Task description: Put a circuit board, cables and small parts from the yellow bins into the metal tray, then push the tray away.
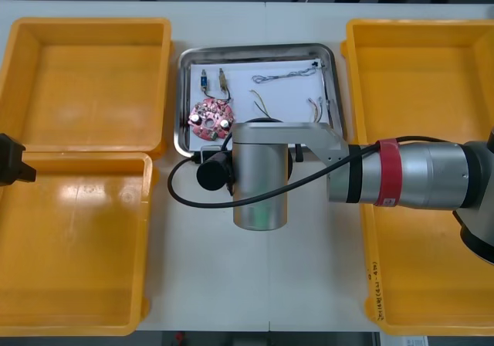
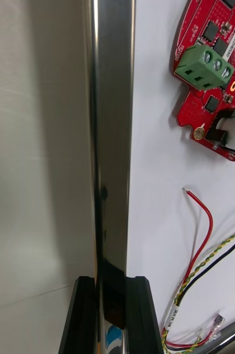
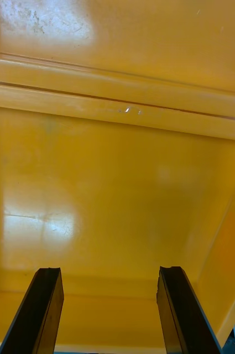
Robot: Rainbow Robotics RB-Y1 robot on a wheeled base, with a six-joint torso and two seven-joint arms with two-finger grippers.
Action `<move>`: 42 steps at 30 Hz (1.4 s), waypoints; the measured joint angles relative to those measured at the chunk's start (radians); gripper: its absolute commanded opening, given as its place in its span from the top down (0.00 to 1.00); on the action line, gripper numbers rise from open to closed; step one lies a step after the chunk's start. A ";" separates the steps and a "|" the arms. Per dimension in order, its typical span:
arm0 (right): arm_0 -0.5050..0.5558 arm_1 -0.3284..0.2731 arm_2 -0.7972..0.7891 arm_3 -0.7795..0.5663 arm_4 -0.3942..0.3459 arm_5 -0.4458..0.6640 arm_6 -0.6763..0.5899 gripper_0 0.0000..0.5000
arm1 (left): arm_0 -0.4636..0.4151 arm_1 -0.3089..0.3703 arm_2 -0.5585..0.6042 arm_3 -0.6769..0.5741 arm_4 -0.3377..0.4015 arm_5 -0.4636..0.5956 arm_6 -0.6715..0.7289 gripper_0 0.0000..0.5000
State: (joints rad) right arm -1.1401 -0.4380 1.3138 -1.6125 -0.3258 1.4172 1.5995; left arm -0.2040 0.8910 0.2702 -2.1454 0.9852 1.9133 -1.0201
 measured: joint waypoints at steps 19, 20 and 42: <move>-0.060 -0.001 0.000 0.138 -0.001 -0.168 0.000 1.00 | 0.000 0.000 0.000 0.000 0.000 0.000 0.000 0.00; -0.063 -0.001 0.000 0.144 -0.001 -0.173 0.000 1.00 | 0.000 0.000 0.000 0.000 0.000 0.000 0.000 0.00; -0.101 -0.001 0.000 0.259 -0.002 -0.324 0.000 1.00 | 0.000 0.000 0.000 0.000 0.000 0.000 0.000 0.00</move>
State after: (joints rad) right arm -1.2416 -0.4392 1.3138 -1.3535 -0.3277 1.0937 1.5996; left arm -0.2040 0.8910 0.2702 -2.1456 0.9852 1.9133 -1.0201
